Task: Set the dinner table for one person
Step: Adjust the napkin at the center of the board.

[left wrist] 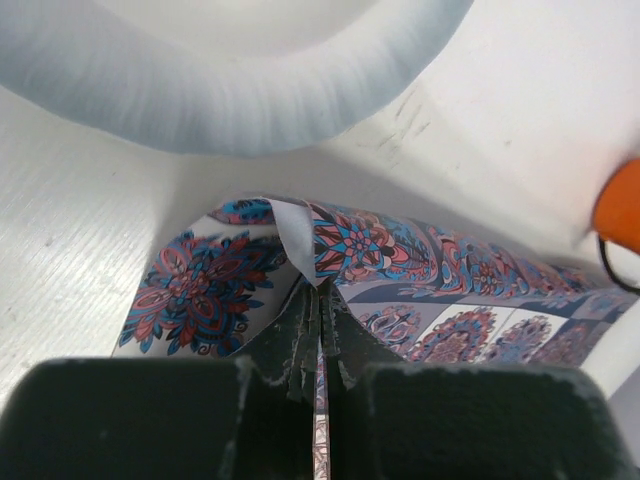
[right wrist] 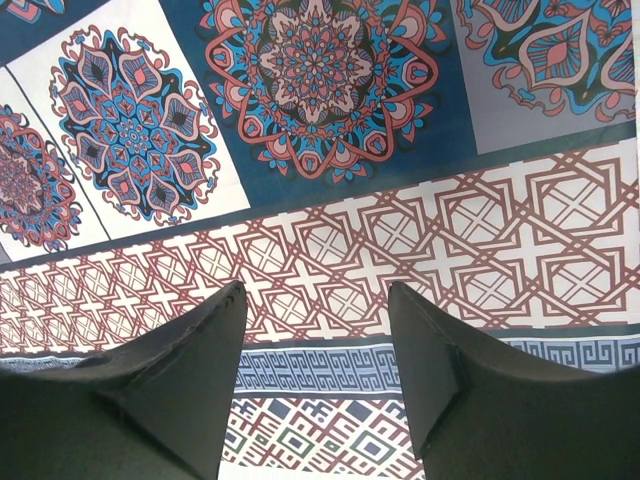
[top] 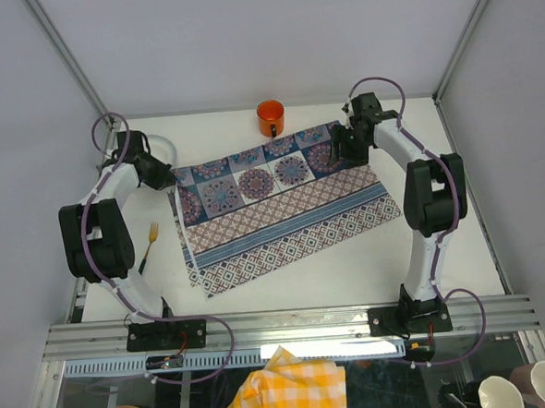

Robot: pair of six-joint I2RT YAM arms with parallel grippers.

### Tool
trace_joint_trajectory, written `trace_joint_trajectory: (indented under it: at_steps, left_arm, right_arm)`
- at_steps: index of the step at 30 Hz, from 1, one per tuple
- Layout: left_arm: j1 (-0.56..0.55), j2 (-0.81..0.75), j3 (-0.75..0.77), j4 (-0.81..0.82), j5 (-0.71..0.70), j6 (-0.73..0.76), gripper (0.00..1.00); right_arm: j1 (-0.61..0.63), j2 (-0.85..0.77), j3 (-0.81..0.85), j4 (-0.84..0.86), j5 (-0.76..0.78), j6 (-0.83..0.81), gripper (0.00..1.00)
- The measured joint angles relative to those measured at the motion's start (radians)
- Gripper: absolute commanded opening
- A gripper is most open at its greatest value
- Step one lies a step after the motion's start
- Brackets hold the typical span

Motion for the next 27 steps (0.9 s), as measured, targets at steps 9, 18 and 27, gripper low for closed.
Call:
trace_joint_trajectory:
  at_steps: [9, 18, 27]
  left_arm:
    - [0.045, 0.035, 0.022, 0.124, 0.060, -0.069, 0.15]
    - [0.045, 0.130, 0.108, 0.172, 0.093, -0.080, 0.33]
    - [0.037, -0.004, 0.094, 0.066, 0.112, -0.076, 0.40]
  right_arm:
    - [0.000, -0.008, -0.007, -0.001, 0.000, 0.000, 0.61]
    - [0.000, -0.010, -0.012, -0.003, -0.001, 0.000, 0.61]
    - [0.000, -0.017, -0.048, 0.000, 0.017, -0.003, 0.62]
